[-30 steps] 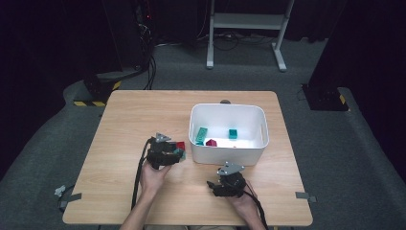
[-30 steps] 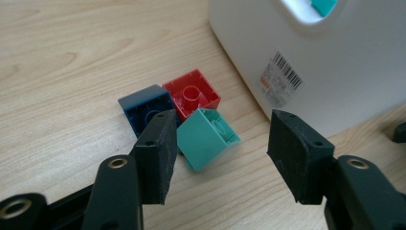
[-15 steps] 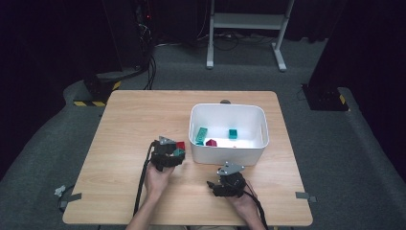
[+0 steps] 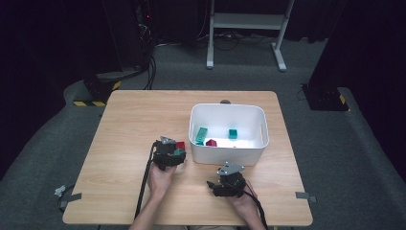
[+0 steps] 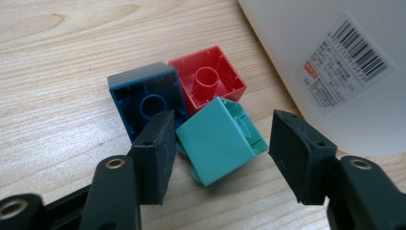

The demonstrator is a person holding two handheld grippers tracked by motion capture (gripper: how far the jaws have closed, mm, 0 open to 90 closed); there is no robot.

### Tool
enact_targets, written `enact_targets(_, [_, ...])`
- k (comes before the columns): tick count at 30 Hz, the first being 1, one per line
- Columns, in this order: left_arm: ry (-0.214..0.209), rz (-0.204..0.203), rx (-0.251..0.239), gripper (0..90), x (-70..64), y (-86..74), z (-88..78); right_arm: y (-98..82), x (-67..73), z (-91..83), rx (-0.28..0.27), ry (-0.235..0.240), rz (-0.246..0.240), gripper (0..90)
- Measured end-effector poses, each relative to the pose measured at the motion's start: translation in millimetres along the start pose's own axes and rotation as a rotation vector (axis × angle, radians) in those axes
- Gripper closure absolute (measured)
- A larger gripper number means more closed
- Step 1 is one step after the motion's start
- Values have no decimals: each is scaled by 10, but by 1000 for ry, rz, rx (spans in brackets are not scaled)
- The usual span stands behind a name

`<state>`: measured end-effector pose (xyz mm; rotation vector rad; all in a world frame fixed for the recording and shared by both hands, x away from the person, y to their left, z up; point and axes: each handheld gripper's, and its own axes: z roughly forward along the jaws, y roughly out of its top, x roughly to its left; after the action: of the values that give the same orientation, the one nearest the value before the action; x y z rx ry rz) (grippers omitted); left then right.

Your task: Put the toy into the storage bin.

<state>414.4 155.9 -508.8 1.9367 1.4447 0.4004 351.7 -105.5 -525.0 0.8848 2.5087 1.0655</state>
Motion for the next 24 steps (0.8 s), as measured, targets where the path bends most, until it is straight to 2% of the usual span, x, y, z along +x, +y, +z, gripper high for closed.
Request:
enact_targets(4, [-4, -8, -1, 427, -3, -4, 8, 0, 0, 0, 0, 0, 0, 316])
enact_targets(8, [-3, 0, 8, 463, -19, -9, 4, 0, 0, 0, 0, 0, 0, 316])
enact_targets(15, [-5, -1, 9, 469, -18, -21, 5, 0, 0, -1, 1, 1, 0, 316])
enact_targets(24, [1, -26, -6, 437, -1, 1, 45, 0, 0, -1, 1, 1, 0, 316])
